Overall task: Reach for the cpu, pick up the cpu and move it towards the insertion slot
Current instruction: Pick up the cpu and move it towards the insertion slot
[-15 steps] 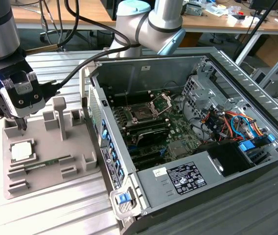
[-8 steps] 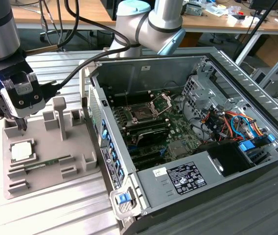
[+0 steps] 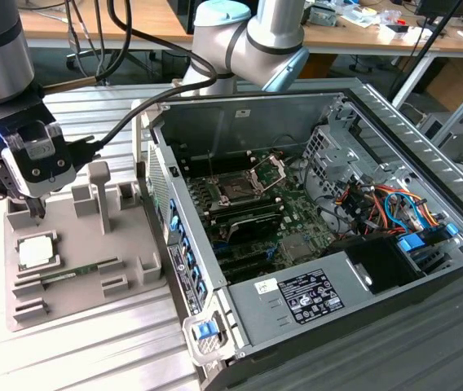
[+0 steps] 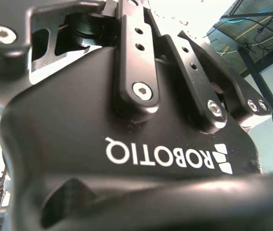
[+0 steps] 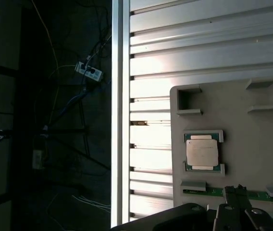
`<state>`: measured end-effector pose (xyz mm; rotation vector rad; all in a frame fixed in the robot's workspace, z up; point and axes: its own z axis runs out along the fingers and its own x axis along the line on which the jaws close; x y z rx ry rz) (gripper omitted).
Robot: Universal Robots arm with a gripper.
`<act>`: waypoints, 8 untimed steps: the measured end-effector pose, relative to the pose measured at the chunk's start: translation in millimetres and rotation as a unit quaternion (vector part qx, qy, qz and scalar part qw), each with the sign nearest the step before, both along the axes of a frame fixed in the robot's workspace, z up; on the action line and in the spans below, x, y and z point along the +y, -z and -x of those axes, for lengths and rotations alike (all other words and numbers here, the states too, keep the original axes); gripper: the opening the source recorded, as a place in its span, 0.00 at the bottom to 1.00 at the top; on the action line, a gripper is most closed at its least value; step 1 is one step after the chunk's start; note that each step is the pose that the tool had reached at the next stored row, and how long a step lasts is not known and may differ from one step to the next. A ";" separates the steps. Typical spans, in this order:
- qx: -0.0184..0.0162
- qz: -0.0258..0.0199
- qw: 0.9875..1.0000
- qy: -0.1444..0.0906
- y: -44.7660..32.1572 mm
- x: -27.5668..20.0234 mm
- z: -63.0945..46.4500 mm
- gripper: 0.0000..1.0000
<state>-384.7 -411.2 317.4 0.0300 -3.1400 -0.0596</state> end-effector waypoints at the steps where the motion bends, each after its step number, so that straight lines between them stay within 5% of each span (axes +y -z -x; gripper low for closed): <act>1: 0.000 0.000 1.000 0.000 0.1 0.0 0.0 0.11; 8: 0.000 0.000 1.000 0.000 2.1 0.0 0.0 0.11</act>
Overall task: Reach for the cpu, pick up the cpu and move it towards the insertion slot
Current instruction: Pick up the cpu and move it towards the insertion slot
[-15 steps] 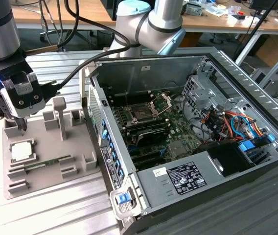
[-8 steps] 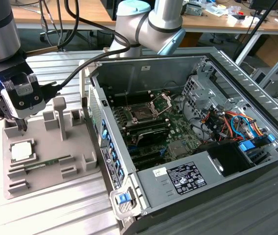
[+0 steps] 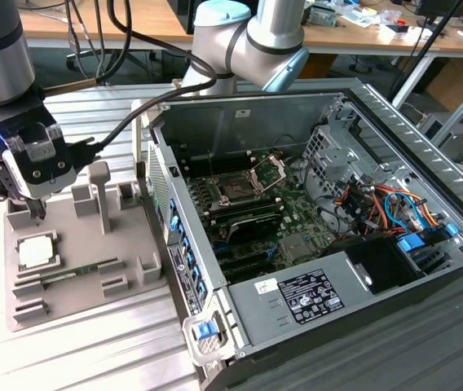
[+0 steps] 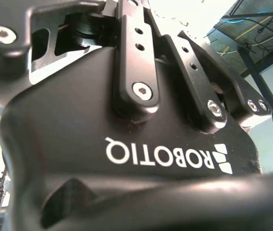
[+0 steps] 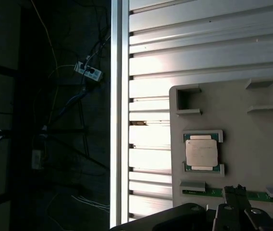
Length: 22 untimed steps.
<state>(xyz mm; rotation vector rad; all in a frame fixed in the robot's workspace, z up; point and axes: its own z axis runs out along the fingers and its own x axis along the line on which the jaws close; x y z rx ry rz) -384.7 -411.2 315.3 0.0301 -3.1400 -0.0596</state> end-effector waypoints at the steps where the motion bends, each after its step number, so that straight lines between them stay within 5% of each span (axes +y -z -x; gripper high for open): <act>1: 0.000 0.000 1.000 0.000 0.2 0.0 0.0 0.11; 22: 0.000 0.000 1.000 0.000 6.9 0.0 0.0 0.11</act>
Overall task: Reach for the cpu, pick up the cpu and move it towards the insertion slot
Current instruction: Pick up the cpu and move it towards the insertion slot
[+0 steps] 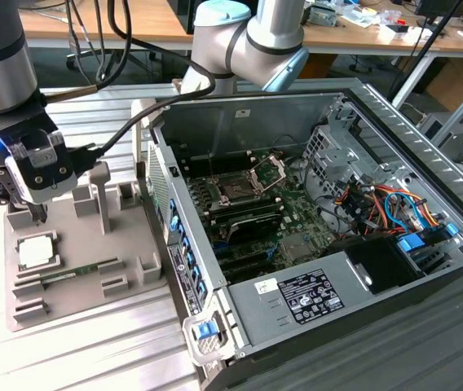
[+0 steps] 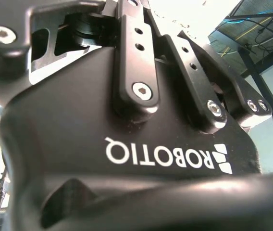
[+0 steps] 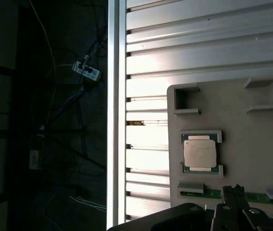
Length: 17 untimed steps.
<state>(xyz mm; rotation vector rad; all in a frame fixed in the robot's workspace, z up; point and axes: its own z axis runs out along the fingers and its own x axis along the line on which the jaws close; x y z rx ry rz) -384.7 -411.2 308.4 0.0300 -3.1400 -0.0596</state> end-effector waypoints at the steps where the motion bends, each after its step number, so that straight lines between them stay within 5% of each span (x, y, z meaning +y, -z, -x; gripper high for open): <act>1: 0.000 0.000 1.000 0.000 0.4 0.0 0.0 0.11; 17: 0.000 0.000 1.000 0.000 7.0 -0.1 0.2 0.11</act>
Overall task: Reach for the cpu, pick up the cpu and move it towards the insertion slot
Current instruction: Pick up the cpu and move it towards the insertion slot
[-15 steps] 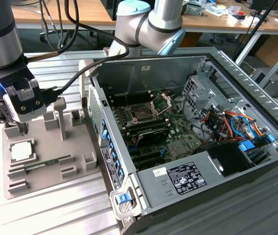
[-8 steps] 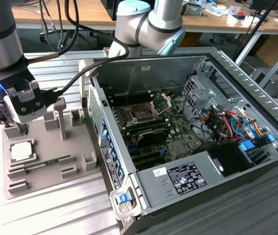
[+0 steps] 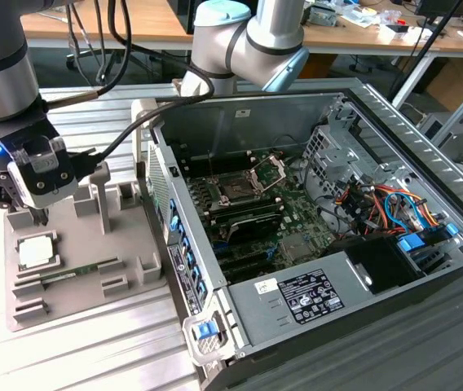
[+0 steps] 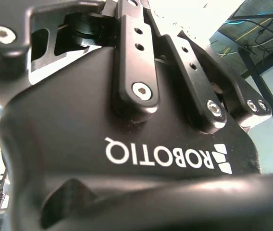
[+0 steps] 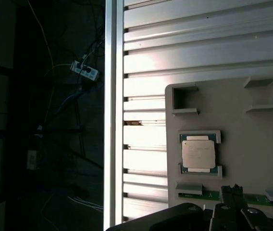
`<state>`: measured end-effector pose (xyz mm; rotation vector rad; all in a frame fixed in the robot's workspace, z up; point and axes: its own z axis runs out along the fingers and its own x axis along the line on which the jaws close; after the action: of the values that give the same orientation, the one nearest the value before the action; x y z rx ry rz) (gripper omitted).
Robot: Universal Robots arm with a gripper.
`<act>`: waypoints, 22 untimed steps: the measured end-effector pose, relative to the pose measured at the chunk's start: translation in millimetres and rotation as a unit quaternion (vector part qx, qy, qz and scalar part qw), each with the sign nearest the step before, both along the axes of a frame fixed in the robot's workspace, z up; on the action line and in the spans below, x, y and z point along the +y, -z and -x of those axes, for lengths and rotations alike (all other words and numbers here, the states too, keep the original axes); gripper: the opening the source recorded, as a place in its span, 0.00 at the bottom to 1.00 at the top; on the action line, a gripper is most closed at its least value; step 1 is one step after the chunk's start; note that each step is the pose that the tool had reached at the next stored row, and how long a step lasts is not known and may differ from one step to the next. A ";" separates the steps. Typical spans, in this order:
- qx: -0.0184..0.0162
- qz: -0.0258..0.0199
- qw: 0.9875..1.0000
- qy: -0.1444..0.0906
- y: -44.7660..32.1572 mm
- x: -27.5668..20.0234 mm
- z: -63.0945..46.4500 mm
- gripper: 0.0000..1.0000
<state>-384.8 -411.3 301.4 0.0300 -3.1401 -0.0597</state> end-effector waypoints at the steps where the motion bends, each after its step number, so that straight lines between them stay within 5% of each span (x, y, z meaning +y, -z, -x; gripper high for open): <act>1: 0.000 0.000 1.000 0.000 0.7 0.0 0.3 0.11; 10: 0.000 0.000 1.000 0.000 8.9 -0.3 4.3 0.11; 11: 0.000 0.000 1.000 0.000 16.6 -1.4 5.9 0.11; 13: 0.000 0.000 1.000 -0.009 43.7 10.2 19.1 0.11; 22: 0.000 0.000 1.000 -0.009 53.9 13.0 21.3 0.11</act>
<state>-406.1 -398.3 247.5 0.0581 -3.1392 -0.0596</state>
